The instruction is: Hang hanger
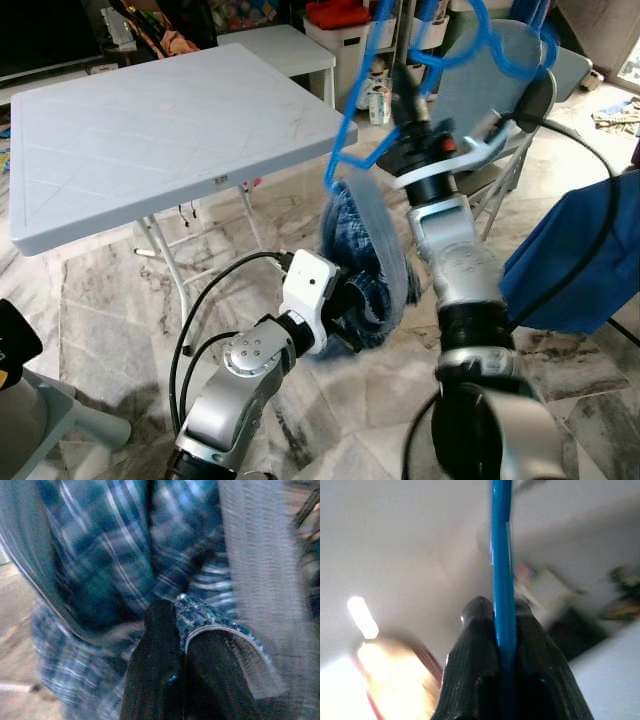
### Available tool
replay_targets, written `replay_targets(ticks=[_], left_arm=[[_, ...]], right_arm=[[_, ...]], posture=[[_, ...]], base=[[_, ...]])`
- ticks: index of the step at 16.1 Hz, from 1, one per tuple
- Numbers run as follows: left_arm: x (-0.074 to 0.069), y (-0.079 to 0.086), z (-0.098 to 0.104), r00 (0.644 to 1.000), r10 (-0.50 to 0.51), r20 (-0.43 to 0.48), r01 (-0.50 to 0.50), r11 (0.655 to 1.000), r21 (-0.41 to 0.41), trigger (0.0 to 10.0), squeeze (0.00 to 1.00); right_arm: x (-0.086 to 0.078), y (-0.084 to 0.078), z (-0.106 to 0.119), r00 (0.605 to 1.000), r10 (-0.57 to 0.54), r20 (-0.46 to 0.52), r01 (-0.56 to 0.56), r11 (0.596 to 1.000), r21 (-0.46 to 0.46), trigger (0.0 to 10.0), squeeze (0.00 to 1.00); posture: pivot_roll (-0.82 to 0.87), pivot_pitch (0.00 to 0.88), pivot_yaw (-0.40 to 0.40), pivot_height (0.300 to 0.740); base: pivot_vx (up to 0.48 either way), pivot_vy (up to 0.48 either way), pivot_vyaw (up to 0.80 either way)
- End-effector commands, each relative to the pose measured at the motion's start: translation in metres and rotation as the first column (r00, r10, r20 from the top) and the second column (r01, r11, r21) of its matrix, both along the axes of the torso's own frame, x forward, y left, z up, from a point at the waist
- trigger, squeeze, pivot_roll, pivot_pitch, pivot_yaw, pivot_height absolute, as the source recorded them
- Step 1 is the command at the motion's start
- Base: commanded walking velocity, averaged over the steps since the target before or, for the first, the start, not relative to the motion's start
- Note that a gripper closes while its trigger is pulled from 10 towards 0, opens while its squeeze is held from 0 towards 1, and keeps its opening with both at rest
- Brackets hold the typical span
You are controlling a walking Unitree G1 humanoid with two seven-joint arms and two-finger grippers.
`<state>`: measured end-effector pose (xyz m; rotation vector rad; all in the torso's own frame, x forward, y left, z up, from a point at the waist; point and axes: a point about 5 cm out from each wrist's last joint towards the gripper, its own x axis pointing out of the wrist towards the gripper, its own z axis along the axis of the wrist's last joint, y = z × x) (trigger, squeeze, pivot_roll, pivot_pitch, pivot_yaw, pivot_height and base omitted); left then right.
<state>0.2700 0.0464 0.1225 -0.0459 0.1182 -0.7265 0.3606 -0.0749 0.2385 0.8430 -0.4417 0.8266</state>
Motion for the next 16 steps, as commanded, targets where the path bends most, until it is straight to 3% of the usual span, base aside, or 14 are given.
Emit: replay_targets(ticks=[1,2,4,6,7,8,9,10,11,12,13,14,15,16], left_arm=[[0.006,0.006,0.0,0.998,0.055,0.014,-0.055,0.998,0.022,0.0,0.0],[0.01,0.01,0.0,0.996,0.091,0.024,-0.092,0.995,0.032,0.0,0.0],[0.015,0.017,0.001,0.989,0.146,0.033,-0.147,0.989,0.034,0.0,0.0],[0.02,0.023,0.003,0.977,0.213,0.032,-0.214,0.977,0.024,0.0,0.0],[0.02,0.023,0.003,0.976,0.219,0.007,-0.219,0.976,-0.006,0.0,0.0],[0.02,0.023,0.002,0.975,0.221,-0.005,-0.221,0.975,-0.018,0.0,0.0],[0.02,0.022,0.002,0.979,0.203,-0.005,-0.203,0.979,-0.009,0.0,0.0],[0.019,0.02,0.0,0.982,0.19,-0.004,-0.19,0.982,0.0,0.0,0.0],[0.018,0.016,-0.001,0.983,0.185,-0.006,-0.185,0.983,0.0,0.0,0.0],[0.018,0.016,-0.001,0.983,0.185,-0.005,-0.185,0.983,0.0,0.0,0.0],[0.019,0.015,0.001,0.98,0.198,0.01,-0.198,0.98,0.0,0.0,0.0],[0.02,0.019,0.003,0.975,0.222,0.016,-0.222,0.975,-0.006,0.0,0.0],[0.022,0.026,0.001,0.964,0.264,0.013,-0.264,0.964,-0.003,0.0,0.0],[0.026,0.036,-0.001,0.937,0.349,0.012,-0.349,0.937,0.007,0.0,0.0]], right_arm=[[-0.005,0.016,0.0,0.988,-0.054,0.147,0.089,0.965,-0.248,10.0,0.0],[-0.007,0.014,0.003,0.971,-0.1,0.217,0.162,0.944,-0.287,10.0,0.0],[-0.005,0.006,0.007,0.953,-0.181,0.244,0.252,0.92,-0.301,10.0,0.0],[-0.006,-0.001,-0.002,0.914,-0.248,0.321,0.368,0.839,-0.401,10.0,0.0],[-0.005,-0.01,-0.002,0.856,-0.343,0.387,0.491,0.774,-0.401,10.0,0.0],[-0.005,-0.015,-0.001,0.833,-0.383,0.4,0.533,0.75,-0.391,10.0,0.0],[0.005,-0.03,-0.002,0.827,-0.523,0.207,0.562,0.773,-0.293,10.0,0.0],[0.014,-0.039,-0.011,0.824,-0.563,-0.068,0.545,0.819,-0.177,10.0,0.0],[0.022,-0.036,-0.037,0.815,-0.326,-0.478,0.431,0.894,0.125,10.0,0.0],[0.023,-0.034,-0.041,0.81,-0.275,-0.518,0.415,0.893,0.173,10.0,0.0],[0.021,-0.028,-0.044,0.835,-0.185,-0.519,0.349,0.907,0.237,10.0,0.0],[0.018,-0.018,-0.044,0.867,-0.166,-0.469,0.274,0.946,0.172,10.0,0.0],[0.016,-0.013,-0.042,0.879,-0.128,-0.46,0.233,0.956,0.178,10.0,0.0],[0.014,-0.014,-0.039,0.898,-0.185,-0.399,0.232,0.97,0.074,10.0,0.0]], posture=[[-0.08,0.012,0.022,0.74],[-0.08,0.01,0.02,0.74],[-0.08,0.01,0.02,0.74],[-0.08,0.011,0.02,0.74],[-0.08,0.012,0.019,0.74],[-0.08,0.013,0.019,0.74],[-0.08,0.013,0.02,0.74],[-0.09,0.012,0.024,0.74],[-0.09,0.01,0.025,0.74],[-0.08,0.01,0.024,0.74],[-0.07,0.011,0.021,0.74],[-0.08,0.011,0.022,0.74],[-0.08,0.01,0.02,0.74],[-0.07,0.009,0.019,0.74]], base=[[0.0,0.0,0.0],[0.0,0.0,0.0],[0.0,0.0,0.0],[0.0,0.0,0.0],[0.0,0.0,0.0],[0.0,0.0,0.0],[0.0,0.0,0.0],[0.0,0.0,0.0],[0.0,0.0,0.0],[0.0,0.0,0.0],[0.0,0.0,0.0],[0.0,0.0,0.0],[0.0,0.0,0.0],[0.0,0.0,0.0]])
